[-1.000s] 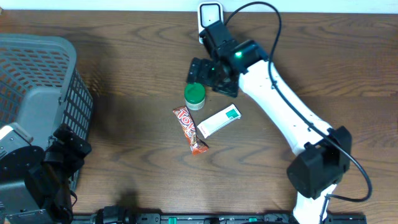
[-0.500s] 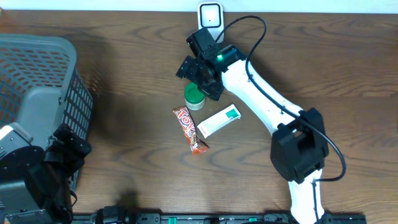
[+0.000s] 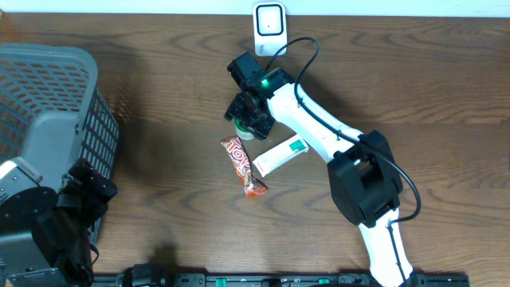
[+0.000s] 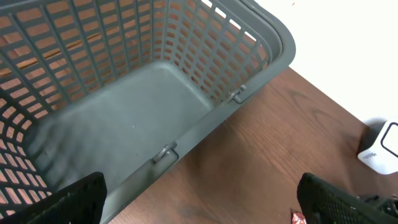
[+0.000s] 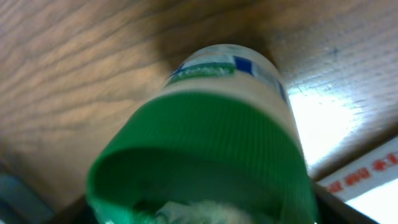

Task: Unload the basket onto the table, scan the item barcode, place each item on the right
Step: 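Close the right gripper around the green-lidded jar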

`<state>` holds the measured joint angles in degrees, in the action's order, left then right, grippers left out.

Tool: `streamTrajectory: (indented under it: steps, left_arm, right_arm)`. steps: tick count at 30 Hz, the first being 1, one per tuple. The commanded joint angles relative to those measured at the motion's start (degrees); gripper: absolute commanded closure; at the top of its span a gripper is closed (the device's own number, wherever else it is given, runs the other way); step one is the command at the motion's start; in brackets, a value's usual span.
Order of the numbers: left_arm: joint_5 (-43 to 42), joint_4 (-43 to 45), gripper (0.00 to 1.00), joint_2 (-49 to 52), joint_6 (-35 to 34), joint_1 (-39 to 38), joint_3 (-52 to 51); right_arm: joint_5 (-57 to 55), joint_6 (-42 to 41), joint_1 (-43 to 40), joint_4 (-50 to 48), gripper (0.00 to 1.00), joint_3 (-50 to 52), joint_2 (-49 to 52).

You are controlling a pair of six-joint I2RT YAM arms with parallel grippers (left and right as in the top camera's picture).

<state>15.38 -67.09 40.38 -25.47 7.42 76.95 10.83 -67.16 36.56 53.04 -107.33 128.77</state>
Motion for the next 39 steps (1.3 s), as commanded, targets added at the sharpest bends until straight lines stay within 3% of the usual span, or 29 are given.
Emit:
streamTrajectory:
  steps: [1,3,7,12,14,16,19,21,25,35,39]
  left_arm:
    - [0.79,-0.02,0.02,-0.04,0.28,0.28,0.13]
    - [0.79,-0.02,0.02,-0.04,0.28,0.26,0.13]
    - [0.79,-0.02,0.02,-0.02,0.28,0.26,0.13]
    - [0.79,-0.02,0.02,-0.04,0.28,0.26,0.13]
    - [0.79,-0.02,0.02,-0.04,0.28,0.26,0.13]
    - [0.79,-0.02,0.02,-0.04,0.28,0.26,0.13]
    - [0.79,-0.02,0.02,-0.04,0.28,0.26,0.13]
    - [0.79,-0.02,0.02,-0.04,0.28,0.26,0.13]
    - [0.79,-0.02,0.02,-0.04,0.28,0.26,0.13]
    - [0.79,-0.02,0.02,-0.04,0.28,0.26,0.13]
    - [0.79,-0.02,0.02,-0.04,0.28,0.28,0.13]
  right_arm:
    - [-0.90,4.76,0.24,0.46,0.47,-0.28,1.09]
    - [-0.90,8.11,0.22,0.61,0.47,-0.35,1.09]
    - [-1.46,22.40,-0.24,2.10,0.47,-1.90,1.09]
    - [-9.55,38.34,-1.73,12.41,0.46,-7.98,1.09]
    - [-14.88,45.94,-2.10,17.92,0.38,-11.89,1.09]
    - [-18.84,52.30,-2.12,22.40,0.16,-15.67,1.09]
    - [-21.77,58.21,-1.90,27.06,0.02,-20.81,1.09]
    - [-21.14,60.02,-1.90,28.96,0.01,-24.09,1.09]
    - [-20.17,55.80,-1.92,29.51,0.01,-25.86,1.09]
    - [-18.58,15.41,-2.40,34.82,0.01,-25.38,1.11]
    - [-13.27,7.41,-3.54,34.64,0.01,-24.22,1.53]
